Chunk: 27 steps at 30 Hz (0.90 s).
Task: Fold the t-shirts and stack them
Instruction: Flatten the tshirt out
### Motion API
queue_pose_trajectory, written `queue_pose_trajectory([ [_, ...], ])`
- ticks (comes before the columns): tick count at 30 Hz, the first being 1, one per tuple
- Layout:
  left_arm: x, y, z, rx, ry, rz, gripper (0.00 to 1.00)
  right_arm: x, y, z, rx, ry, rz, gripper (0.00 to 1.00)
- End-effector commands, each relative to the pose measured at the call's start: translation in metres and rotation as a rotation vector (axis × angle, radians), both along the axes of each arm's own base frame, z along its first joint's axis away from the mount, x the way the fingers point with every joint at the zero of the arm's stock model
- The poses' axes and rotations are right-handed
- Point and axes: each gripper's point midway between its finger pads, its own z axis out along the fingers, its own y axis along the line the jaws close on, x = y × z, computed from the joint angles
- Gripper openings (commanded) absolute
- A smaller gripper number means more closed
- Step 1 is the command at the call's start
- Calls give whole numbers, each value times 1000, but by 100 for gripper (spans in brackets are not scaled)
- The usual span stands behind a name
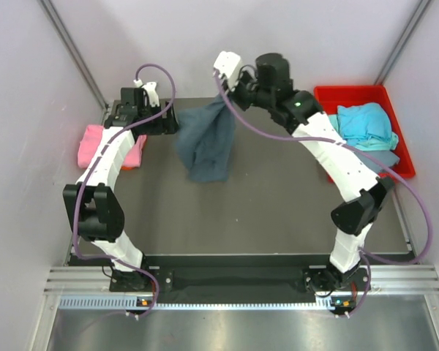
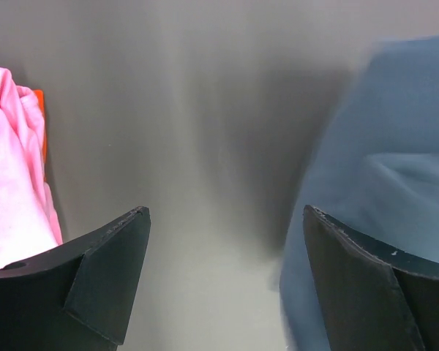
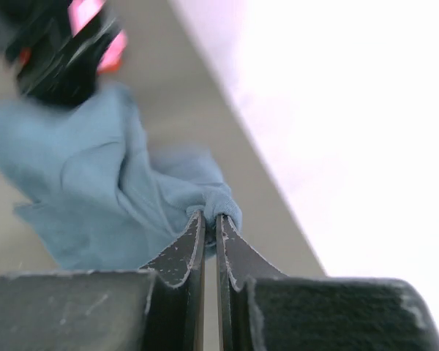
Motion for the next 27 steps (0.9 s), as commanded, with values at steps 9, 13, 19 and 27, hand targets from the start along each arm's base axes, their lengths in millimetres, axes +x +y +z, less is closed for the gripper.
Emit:
queue_pose_trajectory([
  [9,8,-8,8,-37,-38,-21,89,46,-158,-63,112,175,-424,0],
  [13,0,-14,0,-62,-12,-45,89,39,-202,-133,29,322,-542,6],
  [19,-16,-19,-18,-51,37,-99,89,16,-185,-157,10,418,-426,47],
  [27,-25,-21,-28,-44,66,-128,91,5,-126,-191,-22,521,-214,47],
])
